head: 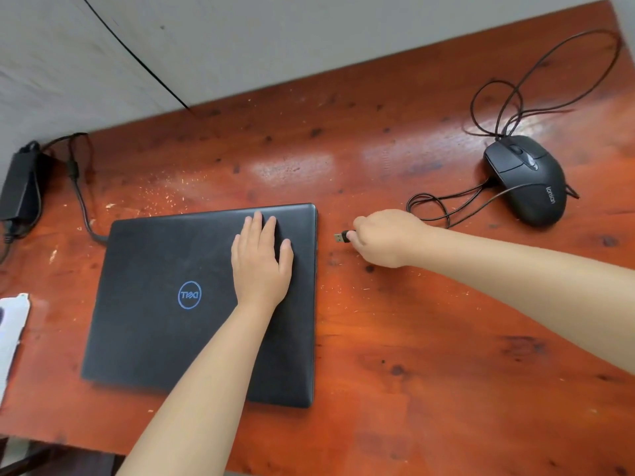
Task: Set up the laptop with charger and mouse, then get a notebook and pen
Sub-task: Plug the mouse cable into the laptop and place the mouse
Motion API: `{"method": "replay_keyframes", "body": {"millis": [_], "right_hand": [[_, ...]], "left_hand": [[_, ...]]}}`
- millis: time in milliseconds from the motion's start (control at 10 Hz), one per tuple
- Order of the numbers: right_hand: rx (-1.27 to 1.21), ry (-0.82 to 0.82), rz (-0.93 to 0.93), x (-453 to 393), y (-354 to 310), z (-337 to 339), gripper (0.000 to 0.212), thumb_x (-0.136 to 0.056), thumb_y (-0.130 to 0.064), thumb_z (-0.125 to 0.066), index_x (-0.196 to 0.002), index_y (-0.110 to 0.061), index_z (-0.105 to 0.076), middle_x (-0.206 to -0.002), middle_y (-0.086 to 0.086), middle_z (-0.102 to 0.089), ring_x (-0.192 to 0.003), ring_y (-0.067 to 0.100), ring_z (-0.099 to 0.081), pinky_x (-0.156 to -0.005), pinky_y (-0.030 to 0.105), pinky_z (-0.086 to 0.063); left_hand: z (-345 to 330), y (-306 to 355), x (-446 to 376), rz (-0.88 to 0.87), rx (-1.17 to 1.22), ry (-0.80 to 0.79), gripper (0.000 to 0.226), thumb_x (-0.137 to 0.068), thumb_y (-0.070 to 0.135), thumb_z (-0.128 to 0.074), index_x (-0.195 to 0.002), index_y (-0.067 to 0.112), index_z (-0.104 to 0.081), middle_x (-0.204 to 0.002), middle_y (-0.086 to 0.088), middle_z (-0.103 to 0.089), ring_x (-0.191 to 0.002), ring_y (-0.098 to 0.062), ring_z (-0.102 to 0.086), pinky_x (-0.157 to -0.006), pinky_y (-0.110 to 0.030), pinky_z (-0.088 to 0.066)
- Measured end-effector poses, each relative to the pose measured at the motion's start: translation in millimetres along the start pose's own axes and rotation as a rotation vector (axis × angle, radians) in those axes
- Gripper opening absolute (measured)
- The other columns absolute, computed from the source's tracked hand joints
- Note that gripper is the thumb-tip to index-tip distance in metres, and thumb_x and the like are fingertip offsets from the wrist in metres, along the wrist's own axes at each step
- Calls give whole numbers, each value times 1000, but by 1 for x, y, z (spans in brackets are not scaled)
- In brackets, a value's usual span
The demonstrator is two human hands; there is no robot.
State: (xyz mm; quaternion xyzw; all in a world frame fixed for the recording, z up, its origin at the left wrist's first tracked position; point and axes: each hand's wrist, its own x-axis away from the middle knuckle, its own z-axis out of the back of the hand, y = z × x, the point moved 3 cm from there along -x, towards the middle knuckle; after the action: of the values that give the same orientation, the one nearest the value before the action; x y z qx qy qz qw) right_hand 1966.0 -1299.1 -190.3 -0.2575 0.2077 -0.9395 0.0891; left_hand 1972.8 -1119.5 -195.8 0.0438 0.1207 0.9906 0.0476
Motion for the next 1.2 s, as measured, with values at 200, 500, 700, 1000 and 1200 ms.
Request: {"method": "replay_keyframes", "body": {"millis": [200,500,700,1000,1200], "right_hand": [[-682,-177,-292,-8,-3,-3,33,-96,-11,-37,-70,-4,-56,-58,7,-39,-44,17,-31,-38,21,-25],[-872,-281,-302,-16,-2,-8,35,-95,-16,-46,-63,-8,-57,-51,1,-43,-31,8,-31,-25,8,-22],[-851,-335,-258,-16,-3,-4,35,-96,-16,-43,-66,-8,-57,-52,1,-40,-38,10,-30,-25,9,-20],[-410,-60,-33,-17,-19,-14,11,-94,-14,-42,-90,-9,-33,-63,2,-42,-52,16,-40,-44,30,-30],[-152,195,158,-11,-17,-15,15,-86,-7,-57,-97,2,-55,-99,18,-53,-89,34,-54,-72,38,-42]], "left_hand": [[1,0,0,9,2,5,43,-96,15,-46,-137,3,-40,-152,-15,-30,-143,-28,-20,-117,-42,-14],[0,0,-1,1,14,16,43,-95,14,-48,-135,2,-43,-150,-17,-33,-142,-30,-22,-116,-44,-16],[1,-1,-2,-2,9,18,43,-94,15,-49,-135,3,-43,-150,-16,-34,-142,-29,-23,-116,-44,-18],[1,-1,-2,-7,16,23,43,-94,15,-50,-134,2,-44,-149,-16,-35,-141,-30,-24,-115,-45,-18],[0,-2,-2,-14,13,31,43,-93,16,-50,-134,2,-45,-148,-16,-36,-141,-30,-25,-115,-44,-19]]}}
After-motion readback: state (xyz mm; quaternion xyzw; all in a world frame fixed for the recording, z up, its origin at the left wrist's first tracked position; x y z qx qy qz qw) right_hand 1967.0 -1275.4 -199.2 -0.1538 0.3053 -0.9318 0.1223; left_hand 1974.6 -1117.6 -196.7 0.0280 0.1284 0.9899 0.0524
